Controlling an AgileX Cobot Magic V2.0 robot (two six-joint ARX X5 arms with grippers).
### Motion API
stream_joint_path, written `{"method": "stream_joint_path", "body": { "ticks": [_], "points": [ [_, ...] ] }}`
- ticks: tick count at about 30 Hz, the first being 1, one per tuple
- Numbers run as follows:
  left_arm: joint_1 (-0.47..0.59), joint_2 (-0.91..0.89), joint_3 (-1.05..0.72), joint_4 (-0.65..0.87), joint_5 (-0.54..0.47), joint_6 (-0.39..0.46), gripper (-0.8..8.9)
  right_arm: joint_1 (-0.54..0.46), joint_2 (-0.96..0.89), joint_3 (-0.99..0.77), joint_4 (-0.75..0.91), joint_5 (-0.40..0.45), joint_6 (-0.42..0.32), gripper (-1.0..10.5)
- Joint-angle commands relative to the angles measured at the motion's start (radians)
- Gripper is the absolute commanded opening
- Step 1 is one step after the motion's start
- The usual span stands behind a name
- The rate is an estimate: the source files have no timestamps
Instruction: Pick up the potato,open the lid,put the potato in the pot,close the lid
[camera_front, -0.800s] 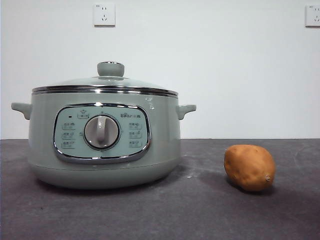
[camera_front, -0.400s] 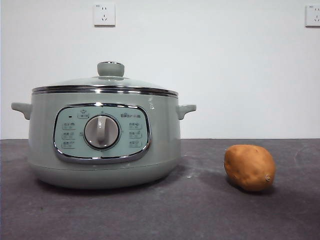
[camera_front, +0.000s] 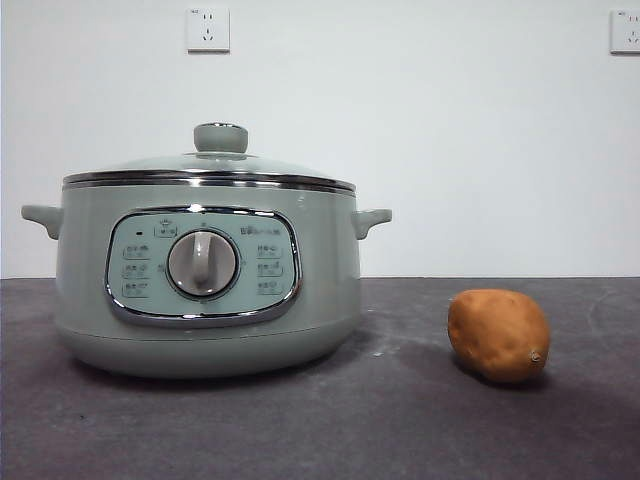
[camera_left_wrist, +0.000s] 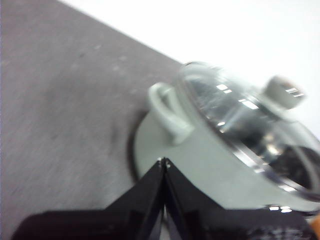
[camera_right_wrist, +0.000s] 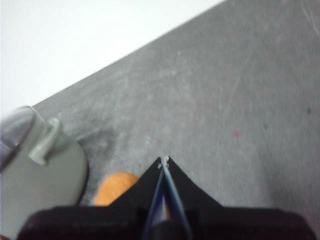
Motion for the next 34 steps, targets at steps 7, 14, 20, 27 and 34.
{"method": "stream_joint_path", "body": {
  "ticks": [7, 14, 20, 27, 34],
  "points": [
    [0.002, 0.11, 0.233, -0.124, 0.053, 0.157, -0.07, 0.001, 0.203, 0.276, -0.123, -0.034, -0.148, -0.1],
    [0.002, 0.294, 0.463, -0.229, 0.167, 0.266, -0.05, 0.001, 0.385, 0.517, -0.249, -0.173, -0.195, 0.0],
    [0.002, 0.451, 0.636, -0.332, 0.298, 0.322, -0.04, 0.001, 0.523, 0.69, -0.397, -0.342, -0.298, 0.0],
    [0.002, 0.587, 0.777, -0.432, 0.375, 0.354, 0.01, 0.001, 0.659, 0.816, -0.574, -0.478, -0.408, 0.0],
    [0.001, 0.623, 0.801, -0.443, 0.386, 0.352, 4.4, 0.001, 0.713, 0.819, -0.591, -0.479, -0.409, 5.4]
  ]
}}
